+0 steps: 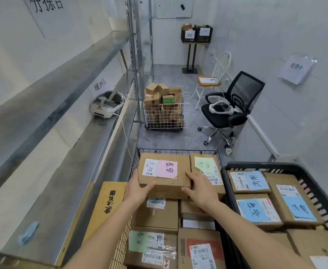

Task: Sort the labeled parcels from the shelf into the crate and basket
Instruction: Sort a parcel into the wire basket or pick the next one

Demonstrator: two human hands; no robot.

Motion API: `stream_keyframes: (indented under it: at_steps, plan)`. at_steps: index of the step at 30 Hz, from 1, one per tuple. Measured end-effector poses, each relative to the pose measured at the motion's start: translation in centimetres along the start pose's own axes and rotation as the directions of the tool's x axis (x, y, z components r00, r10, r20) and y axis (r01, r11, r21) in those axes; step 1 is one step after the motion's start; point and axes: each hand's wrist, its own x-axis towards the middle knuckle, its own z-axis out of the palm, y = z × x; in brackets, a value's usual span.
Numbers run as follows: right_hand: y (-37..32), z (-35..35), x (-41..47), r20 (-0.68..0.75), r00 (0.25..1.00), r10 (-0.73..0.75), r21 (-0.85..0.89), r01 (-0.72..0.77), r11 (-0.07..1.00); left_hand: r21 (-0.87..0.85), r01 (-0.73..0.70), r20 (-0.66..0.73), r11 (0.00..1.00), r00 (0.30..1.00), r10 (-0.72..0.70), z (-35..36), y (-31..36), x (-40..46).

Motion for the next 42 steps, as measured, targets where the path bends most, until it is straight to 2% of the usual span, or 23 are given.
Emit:
stream_keyframes:
  at_steps: [2,4,9,17,21,25,32,37,42]
  plan:
    - [0.4,0.4,0.7,-0.038,0.997,-0.068,-0.202,0.059,0.978,0.078,-0.029,0.004,0.997,1.0,0.029,0.3,-0.5,0.8]
    - [0.5,0.7,1.4,-0.044,0.995,-0.094,-0.249,0.08,0.965,0.143,-0.065,-0.001,0.988,0.998,0.066,0.8,-0.9,1.6]
    - [0.9,1.9,2.5,-0.056,0.995,-0.078,-0.156,0.069,0.985,0.226,-0.118,-0.025,0.967,0.992,0.127,1.4,-0.8,2.4]
    - [0.6,2.3,2.4,-0.081,0.994,-0.072,-0.187,0.056,0.981,0.338,-0.18,0.01,0.924,0.982,0.188,1.4,-0.6,2.5]
    - [0.0,1.4,1.8,-0.062,0.995,-0.077,-0.178,0.065,0.982,0.424,-0.244,0.031,0.872,0.966,0.255,0.6,-0.1,1.7]
    - [-1.4,-0.1,0.5,-0.051,0.989,-0.138,-0.233,0.123,0.965,0.55,-0.322,0.025,0.77,0.928,0.371,-1.5,1.5,0.5]
    - [-5.2,-5.5,-0.6,-0.023,0.951,-0.307,-0.281,0.289,0.915,0.626,-0.25,-0.03,0.739,0.939,0.343,-7.2,6.1,-3.6]
    - [-9.8,-10.3,-2.9,-0.004,0.868,-0.497,-0.264,0.479,0.838,0.663,-0.147,-0.169,0.734,0.926,0.338,-11.7,10.8,-10.5]
    - [-13.6,-15.1,-8.2,-0.047,0.709,-0.704,-0.198,0.684,0.702,0.623,-0.01,-0.356,0.782,0.887,0.295,-15.0,14.3,-19.9]
